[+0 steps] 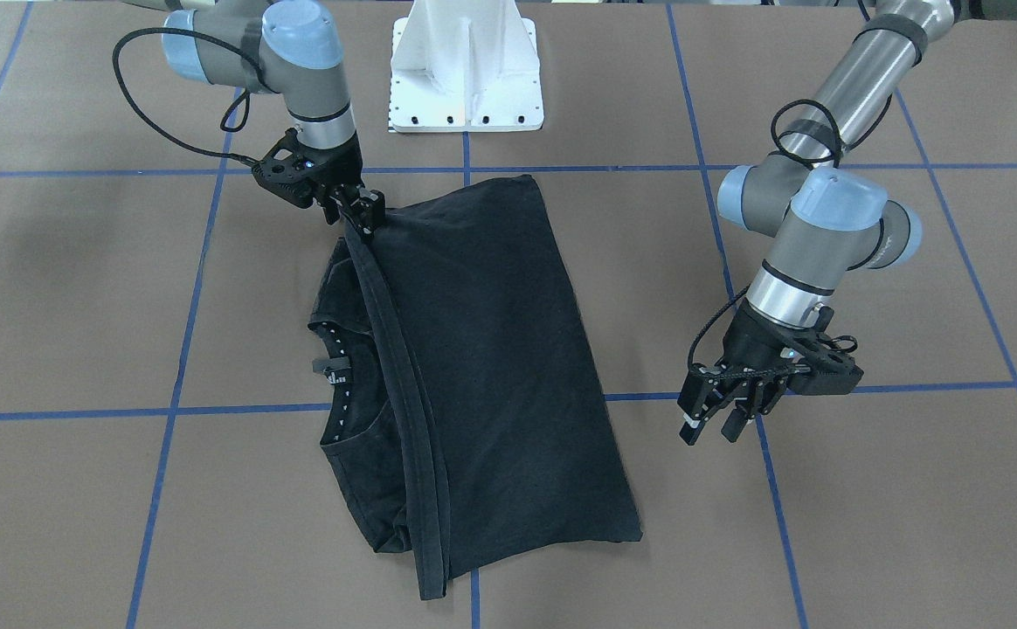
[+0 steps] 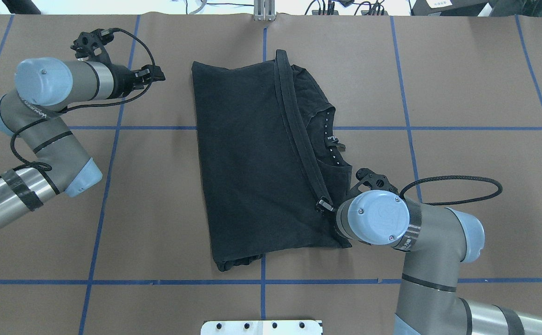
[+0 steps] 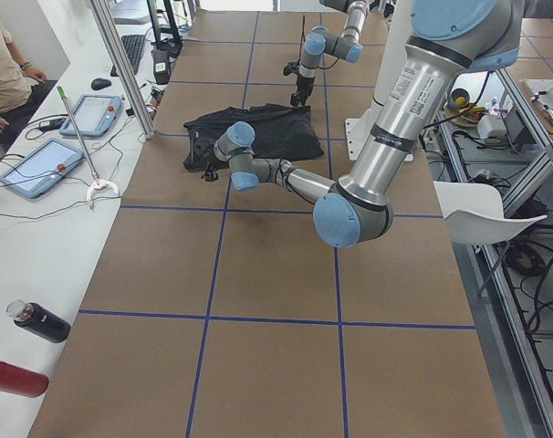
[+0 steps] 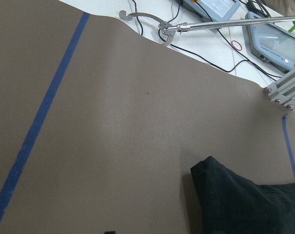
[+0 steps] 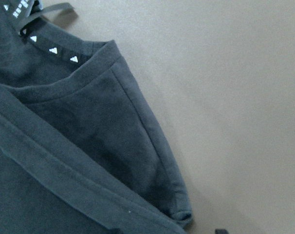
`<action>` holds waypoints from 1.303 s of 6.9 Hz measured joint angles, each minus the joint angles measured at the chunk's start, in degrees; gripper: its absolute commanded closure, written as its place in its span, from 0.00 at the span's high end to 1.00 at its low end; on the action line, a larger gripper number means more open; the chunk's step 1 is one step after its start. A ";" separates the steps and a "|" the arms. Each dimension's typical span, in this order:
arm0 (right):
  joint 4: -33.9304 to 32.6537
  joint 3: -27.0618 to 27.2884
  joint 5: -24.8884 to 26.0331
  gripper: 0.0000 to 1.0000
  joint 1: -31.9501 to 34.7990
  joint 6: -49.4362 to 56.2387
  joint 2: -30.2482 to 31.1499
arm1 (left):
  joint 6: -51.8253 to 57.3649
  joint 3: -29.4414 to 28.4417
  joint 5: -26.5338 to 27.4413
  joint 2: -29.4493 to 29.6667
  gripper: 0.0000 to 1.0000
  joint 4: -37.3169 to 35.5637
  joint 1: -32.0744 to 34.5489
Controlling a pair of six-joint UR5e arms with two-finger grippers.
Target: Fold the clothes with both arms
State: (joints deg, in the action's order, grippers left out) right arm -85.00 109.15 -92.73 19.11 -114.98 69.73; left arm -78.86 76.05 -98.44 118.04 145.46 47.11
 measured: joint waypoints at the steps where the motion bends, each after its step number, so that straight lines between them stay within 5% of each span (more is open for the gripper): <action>1: 0.00 -0.22 0.86 0.70 -0.08 -2.47 -0.01 | -0.04 0.01 0.00 0.00 0.73 0.00 0.00; 5: -0.05 -1.17 2.92 0.68 -1.08 -4.79 -0.14 | -0.07 0.11 0.00 0.04 0.73 -0.02 -0.09; 6: -0.07 -1.25 2.95 0.58 -1.17 -4.68 -0.13 | -0.11 0.13 0.00 0.03 0.73 -0.04 -0.09; 9: -0.08 -1.62 2.90 0.64 -1.33 -4.37 -0.27 | -0.29 0.26 0.00 0.00 0.73 -0.06 -0.09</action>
State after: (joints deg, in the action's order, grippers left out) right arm -85.08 107.52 -89.82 17.78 -119.35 69.46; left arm -79.15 76.31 -98.44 118.04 145.40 47.02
